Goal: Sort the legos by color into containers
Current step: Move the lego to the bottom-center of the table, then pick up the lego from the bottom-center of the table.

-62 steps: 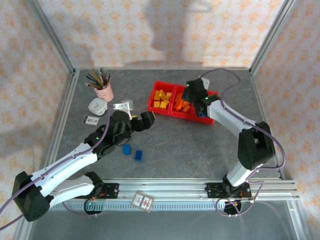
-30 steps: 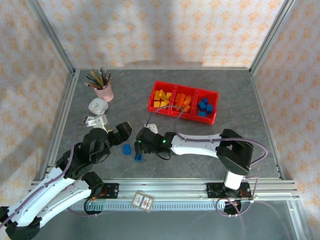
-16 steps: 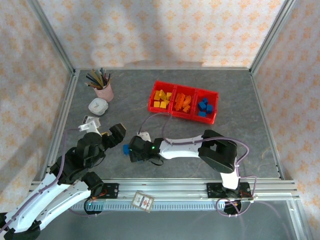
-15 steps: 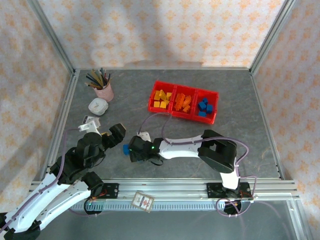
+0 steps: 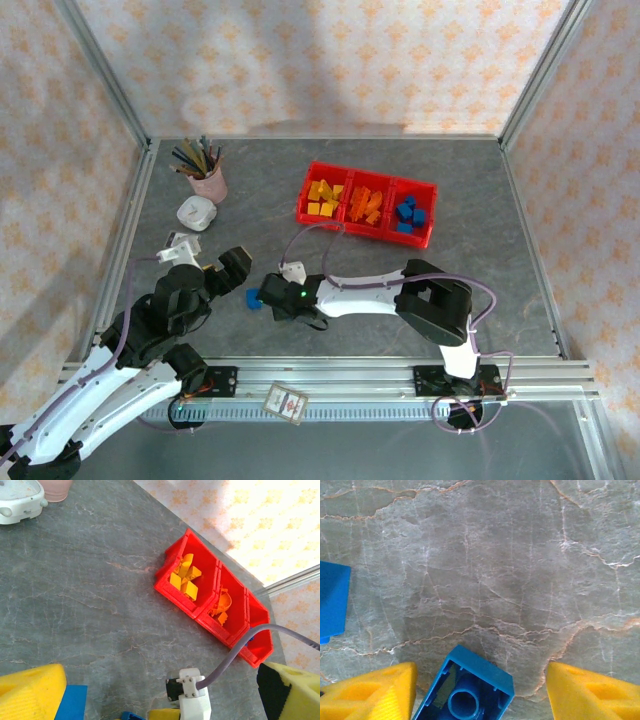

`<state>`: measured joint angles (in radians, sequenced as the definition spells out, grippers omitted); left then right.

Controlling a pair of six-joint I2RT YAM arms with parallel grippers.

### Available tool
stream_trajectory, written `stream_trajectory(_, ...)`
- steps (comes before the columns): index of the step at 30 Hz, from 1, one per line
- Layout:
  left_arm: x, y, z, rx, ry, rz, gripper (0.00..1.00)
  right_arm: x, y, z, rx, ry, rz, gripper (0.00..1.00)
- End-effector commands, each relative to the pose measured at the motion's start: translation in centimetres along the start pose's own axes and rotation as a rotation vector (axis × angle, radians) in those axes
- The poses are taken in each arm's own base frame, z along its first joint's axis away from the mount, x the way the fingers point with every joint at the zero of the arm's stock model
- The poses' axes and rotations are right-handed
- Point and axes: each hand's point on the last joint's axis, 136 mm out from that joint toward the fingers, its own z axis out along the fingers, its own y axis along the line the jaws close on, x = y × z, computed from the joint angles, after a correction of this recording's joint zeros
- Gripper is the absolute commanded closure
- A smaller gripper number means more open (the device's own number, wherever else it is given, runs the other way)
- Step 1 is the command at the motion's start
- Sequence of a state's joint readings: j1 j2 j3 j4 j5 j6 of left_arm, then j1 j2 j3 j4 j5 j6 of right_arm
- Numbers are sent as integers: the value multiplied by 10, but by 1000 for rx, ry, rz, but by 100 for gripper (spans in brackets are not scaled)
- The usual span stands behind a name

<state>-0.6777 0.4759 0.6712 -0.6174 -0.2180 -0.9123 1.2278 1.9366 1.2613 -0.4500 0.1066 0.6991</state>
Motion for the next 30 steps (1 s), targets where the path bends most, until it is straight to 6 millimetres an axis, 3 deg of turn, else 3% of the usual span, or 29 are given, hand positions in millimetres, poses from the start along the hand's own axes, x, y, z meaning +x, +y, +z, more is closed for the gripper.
stream_trajectory(1,-1,5,2,-26,-6,1,1,-3,-2,-8,28,1,-6,32)
stream_trajectory(6,-2,4,0,-26,-5,1,1,2,13,-10,-10,7,3,28)
stream_trajectory(10,0,4,1,-24,0,1,1,9,6,-1,27,23,5,31)
stream_trajectory(19,0,4,2,-23,1,2,1,8,-9,-7,74,-2,6,50)
stream_trajectory(30,0,1,1,-12,6,-1,1,2,-8,-8,63,-22,11,63)
